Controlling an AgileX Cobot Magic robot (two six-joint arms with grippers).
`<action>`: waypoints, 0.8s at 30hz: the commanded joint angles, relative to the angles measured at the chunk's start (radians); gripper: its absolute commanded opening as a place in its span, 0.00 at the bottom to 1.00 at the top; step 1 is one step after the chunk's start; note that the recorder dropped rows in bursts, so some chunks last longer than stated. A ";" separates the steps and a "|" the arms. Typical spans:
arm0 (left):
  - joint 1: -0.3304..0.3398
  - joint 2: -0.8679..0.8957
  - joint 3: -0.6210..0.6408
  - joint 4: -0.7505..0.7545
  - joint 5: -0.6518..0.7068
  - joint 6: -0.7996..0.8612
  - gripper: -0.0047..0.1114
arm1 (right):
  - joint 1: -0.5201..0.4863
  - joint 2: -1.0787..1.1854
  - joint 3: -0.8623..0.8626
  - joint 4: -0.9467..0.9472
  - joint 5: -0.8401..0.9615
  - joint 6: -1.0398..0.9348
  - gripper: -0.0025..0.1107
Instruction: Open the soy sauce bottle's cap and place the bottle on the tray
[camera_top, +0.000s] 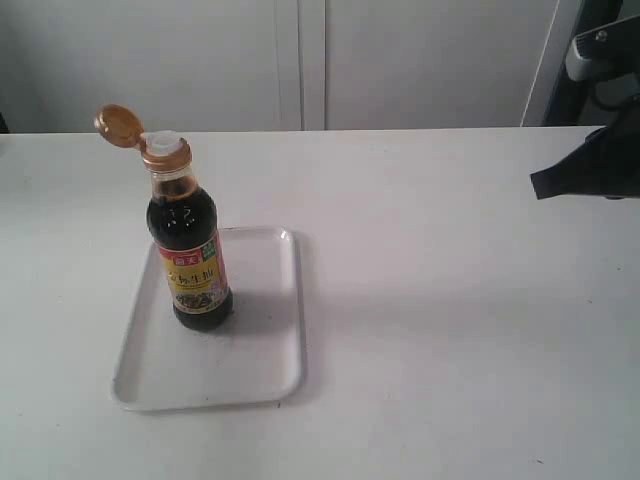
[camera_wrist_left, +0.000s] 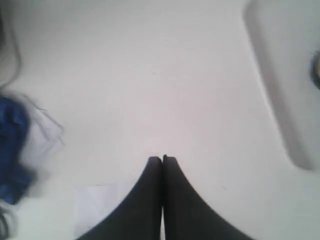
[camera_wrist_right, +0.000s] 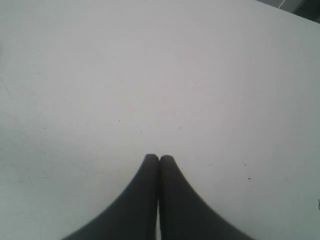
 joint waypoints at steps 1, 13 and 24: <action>-0.004 -0.007 -0.025 -0.247 0.147 0.177 0.04 | -0.006 0.000 0.000 -0.008 0.033 -0.009 0.02; 0.170 -0.049 0.033 -0.335 0.238 0.243 0.04 | -0.006 -0.053 0.000 -0.152 0.376 0.106 0.02; 0.185 -0.290 0.236 -0.335 -0.090 0.227 0.04 | -0.006 -0.346 0.122 -0.103 0.120 0.114 0.02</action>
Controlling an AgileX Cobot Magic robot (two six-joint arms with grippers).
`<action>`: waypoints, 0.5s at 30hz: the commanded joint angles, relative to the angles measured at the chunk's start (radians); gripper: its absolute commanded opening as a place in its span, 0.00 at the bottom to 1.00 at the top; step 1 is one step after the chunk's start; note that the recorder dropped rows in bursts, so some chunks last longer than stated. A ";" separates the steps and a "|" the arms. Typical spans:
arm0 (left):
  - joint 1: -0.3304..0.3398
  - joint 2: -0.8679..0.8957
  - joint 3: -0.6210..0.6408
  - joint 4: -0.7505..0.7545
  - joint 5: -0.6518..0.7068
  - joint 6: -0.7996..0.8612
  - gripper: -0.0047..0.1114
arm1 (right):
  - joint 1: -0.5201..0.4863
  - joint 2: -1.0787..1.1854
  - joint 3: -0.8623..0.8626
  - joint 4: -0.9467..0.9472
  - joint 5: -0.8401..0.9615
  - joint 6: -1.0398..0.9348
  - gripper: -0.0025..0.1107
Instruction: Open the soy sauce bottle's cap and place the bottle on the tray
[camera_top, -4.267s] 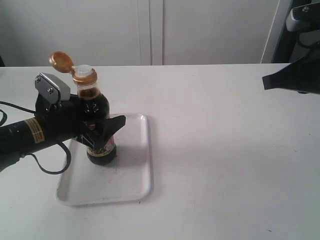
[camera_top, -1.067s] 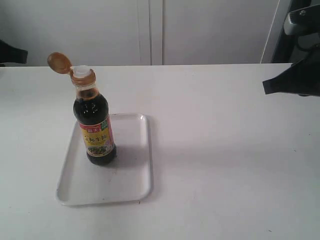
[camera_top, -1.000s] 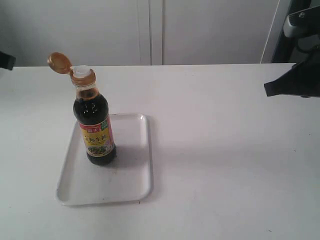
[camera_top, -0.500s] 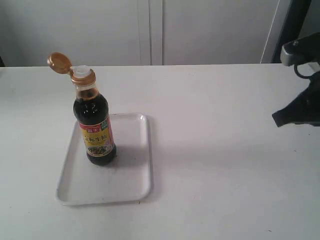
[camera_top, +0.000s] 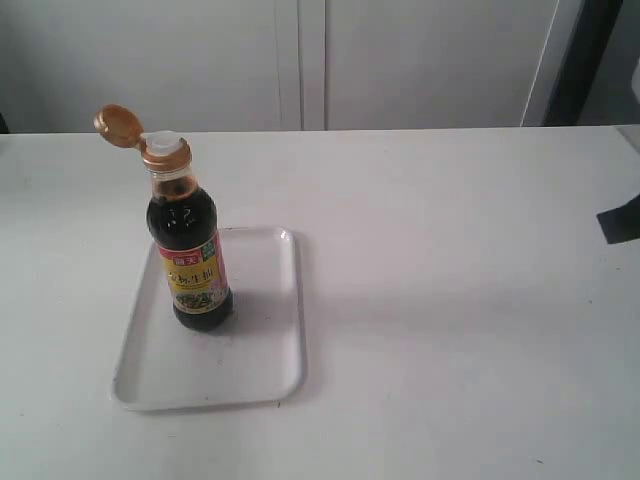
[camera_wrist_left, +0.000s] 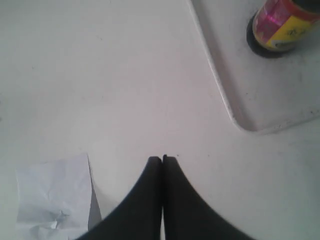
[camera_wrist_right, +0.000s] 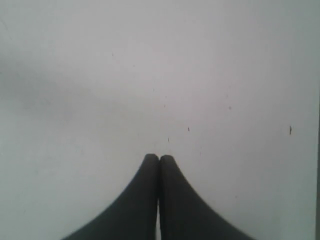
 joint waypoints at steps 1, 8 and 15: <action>0.004 -0.114 0.085 -0.011 -0.132 -0.011 0.04 | -0.006 -0.139 0.085 0.031 -0.175 0.006 0.02; 0.002 -0.263 0.232 -0.021 -0.338 -0.061 0.04 | -0.006 -0.333 0.191 0.065 -0.354 0.006 0.02; 0.002 -0.396 0.376 -0.021 -0.498 -0.066 0.04 | -0.006 -0.494 0.313 0.086 -0.513 0.006 0.02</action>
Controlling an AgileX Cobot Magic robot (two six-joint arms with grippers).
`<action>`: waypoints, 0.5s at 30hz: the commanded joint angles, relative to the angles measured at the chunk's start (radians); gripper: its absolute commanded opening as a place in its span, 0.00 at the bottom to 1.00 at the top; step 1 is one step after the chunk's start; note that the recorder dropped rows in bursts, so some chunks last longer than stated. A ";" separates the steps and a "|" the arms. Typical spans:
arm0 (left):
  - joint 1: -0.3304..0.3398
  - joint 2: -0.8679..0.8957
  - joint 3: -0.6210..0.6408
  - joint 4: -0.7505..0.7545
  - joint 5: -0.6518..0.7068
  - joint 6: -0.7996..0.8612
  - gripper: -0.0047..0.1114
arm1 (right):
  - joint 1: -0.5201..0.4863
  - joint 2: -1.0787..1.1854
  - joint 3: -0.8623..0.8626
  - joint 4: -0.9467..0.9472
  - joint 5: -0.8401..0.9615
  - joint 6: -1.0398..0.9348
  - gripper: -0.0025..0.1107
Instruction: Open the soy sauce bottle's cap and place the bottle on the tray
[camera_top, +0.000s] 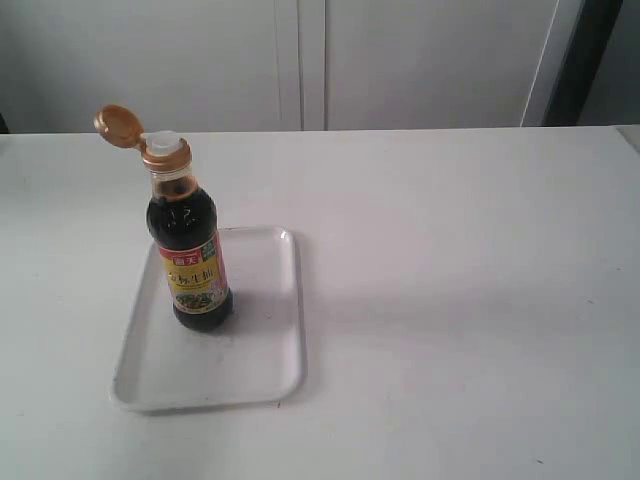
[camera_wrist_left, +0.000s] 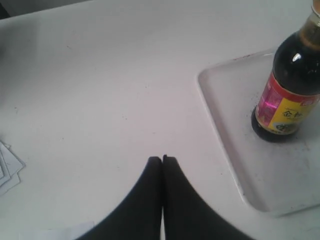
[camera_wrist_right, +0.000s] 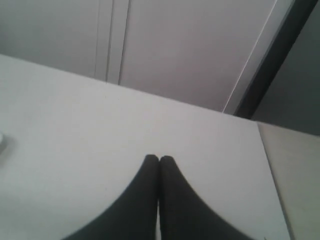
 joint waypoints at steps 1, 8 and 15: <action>0.002 -0.082 0.083 -0.013 -0.101 -0.013 0.04 | -0.006 -0.095 0.081 0.021 -0.113 0.006 0.02; 0.001 -0.196 0.174 -0.013 -0.183 -0.014 0.04 | -0.006 -0.205 0.187 0.023 -0.160 0.006 0.02; 0.001 -0.295 0.237 -0.013 -0.169 -0.017 0.04 | -0.006 -0.320 0.259 0.023 -0.163 -0.001 0.02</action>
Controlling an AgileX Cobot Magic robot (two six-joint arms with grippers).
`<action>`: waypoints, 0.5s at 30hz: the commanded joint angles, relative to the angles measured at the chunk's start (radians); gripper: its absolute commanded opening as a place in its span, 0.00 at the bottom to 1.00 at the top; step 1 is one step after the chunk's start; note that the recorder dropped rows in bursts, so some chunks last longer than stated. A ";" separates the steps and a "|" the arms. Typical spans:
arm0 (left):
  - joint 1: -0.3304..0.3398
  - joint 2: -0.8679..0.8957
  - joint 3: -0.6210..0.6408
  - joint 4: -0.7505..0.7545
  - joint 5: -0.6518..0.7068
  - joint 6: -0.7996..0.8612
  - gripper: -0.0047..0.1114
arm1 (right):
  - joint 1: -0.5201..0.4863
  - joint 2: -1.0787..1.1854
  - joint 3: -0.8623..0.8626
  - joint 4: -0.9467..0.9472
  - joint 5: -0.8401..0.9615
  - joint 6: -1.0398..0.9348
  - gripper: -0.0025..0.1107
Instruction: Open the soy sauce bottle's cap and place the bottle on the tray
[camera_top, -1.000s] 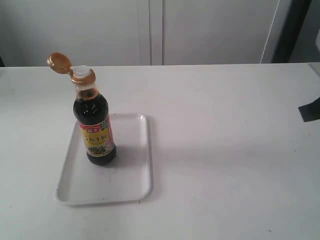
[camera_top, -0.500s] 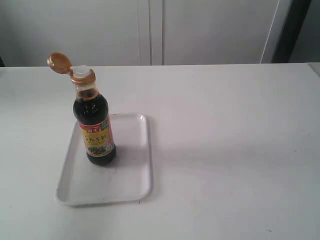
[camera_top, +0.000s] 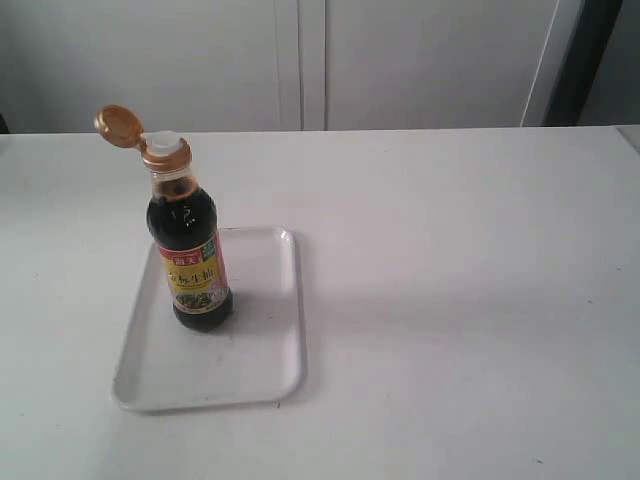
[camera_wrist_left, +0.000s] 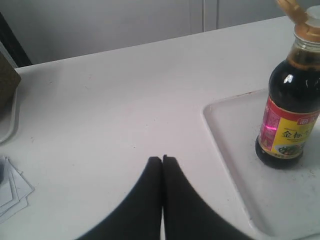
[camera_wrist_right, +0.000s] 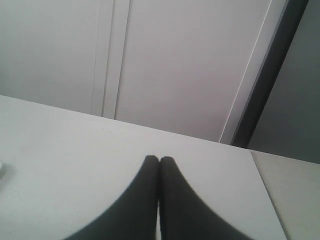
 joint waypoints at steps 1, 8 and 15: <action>0.001 -0.069 0.042 -0.011 0.003 -0.014 0.04 | -0.006 -0.078 0.030 0.006 0.004 -0.001 0.02; 0.001 -0.173 0.053 -0.032 0.051 -0.016 0.04 | -0.006 -0.158 0.049 0.006 0.006 -0.001 0.02; 0.001 -0.194 0.053 -0.032 0.074 -0.002 0.04 | -0.006 -0.179 0.049 0.006 -0.007 -0.001 0.02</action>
